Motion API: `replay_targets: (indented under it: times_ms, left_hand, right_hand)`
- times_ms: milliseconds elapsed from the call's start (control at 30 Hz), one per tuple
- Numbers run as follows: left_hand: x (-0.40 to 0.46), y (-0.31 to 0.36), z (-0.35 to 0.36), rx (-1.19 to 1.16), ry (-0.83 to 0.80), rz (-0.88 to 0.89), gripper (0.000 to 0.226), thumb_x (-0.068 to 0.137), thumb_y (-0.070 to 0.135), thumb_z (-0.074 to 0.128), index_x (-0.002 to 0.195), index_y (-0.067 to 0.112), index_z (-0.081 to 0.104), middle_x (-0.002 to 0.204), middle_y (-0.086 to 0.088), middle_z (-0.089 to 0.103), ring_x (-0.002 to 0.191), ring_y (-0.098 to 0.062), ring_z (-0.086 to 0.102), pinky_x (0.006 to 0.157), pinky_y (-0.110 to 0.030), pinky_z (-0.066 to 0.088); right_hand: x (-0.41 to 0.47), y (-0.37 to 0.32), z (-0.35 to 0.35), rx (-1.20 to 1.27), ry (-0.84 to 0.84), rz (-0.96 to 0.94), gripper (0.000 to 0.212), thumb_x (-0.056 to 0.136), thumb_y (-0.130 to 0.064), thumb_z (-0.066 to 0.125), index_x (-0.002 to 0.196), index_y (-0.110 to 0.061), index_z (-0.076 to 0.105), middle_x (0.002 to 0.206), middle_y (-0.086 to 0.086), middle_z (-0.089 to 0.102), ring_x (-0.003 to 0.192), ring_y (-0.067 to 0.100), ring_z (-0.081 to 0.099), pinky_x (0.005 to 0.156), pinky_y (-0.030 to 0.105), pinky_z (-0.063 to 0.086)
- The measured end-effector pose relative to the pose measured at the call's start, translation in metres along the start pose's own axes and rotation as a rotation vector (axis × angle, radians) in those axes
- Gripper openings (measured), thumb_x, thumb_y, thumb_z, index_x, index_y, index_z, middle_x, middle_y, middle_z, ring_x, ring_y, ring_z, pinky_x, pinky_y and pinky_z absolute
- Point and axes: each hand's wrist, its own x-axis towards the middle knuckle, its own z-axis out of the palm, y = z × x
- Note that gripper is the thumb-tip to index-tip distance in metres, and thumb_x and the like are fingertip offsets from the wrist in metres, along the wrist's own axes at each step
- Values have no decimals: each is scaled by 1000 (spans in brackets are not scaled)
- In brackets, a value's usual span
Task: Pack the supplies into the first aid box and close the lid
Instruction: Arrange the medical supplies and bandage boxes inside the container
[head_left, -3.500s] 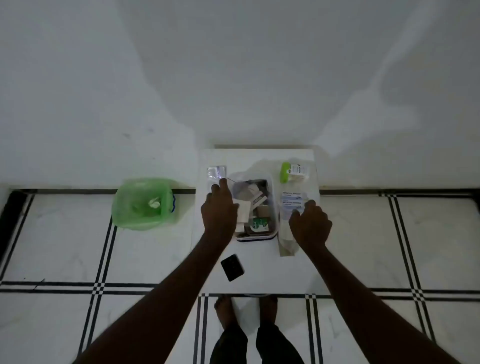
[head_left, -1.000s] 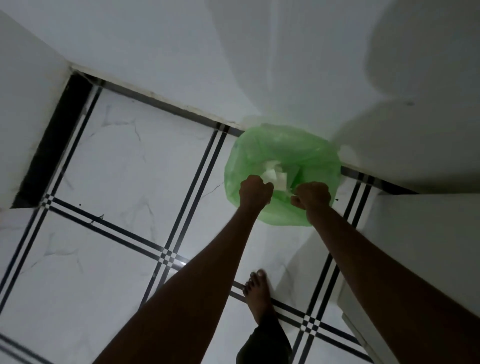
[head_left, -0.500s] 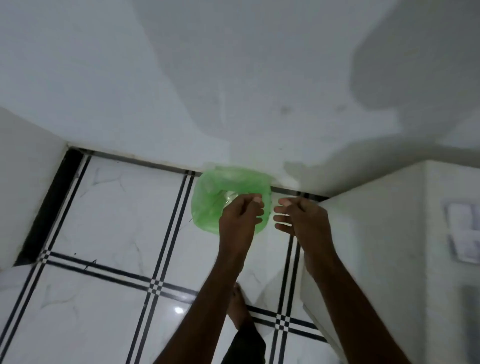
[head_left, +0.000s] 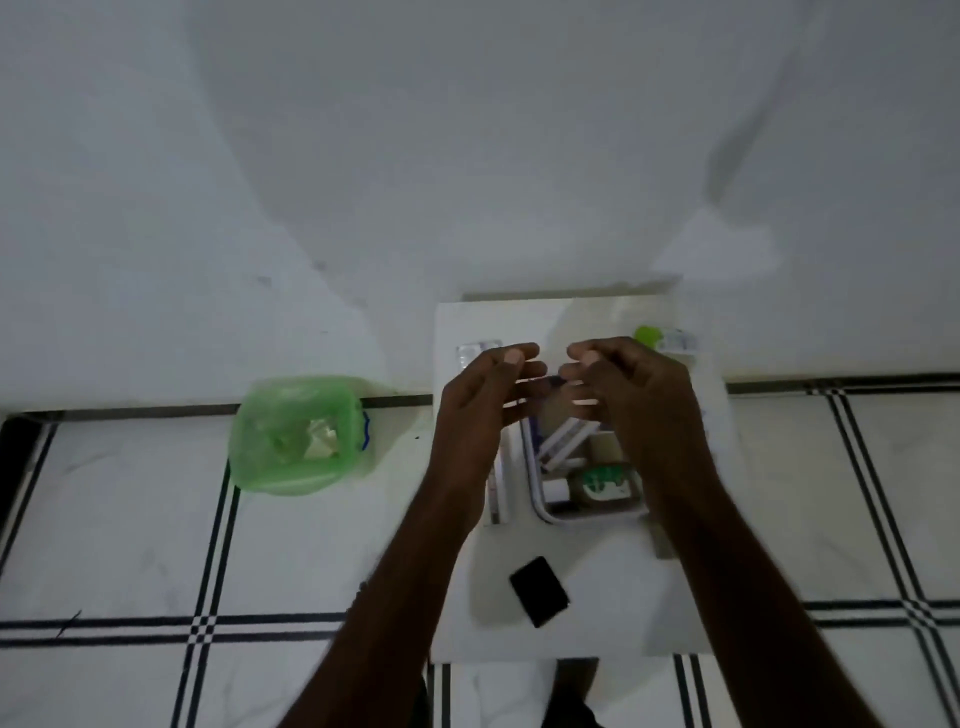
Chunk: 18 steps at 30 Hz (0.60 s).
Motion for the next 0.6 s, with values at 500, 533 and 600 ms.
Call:
replay_targets:
  times_ms: [500,533,600]
  left_hand:
    - [1,-92,69,390,16,-56,23,99,27,57,111,13,71,103,-6,75,97,-18,72,86,-32,60]
    - [1,-94,68,413,15,-38,23,99,27,58,112,13,71,103,-6,75,97,-18,72,86,-33,60]
    - [-3,-94,66,463,25,48,23,99,25,57,113,13,71,105,-6,74,99,-18,71,84,-33,60]
  right_hand:
    - [-14,152,-95,-890,-150,-23,42,73,-19,78,109,-5,63,103,18,67,91,37,66,77,37,52]
    - [-18,154,-93,-909,-168,-43,42,69,-16,82,104,-1,64,98,21,66,85,40,66,72,38,54]
    - [-23,149,-88,-970,-170,-156,37,58,-4,88,86,7,67,81,25,66,68,43,66,57,43,57]
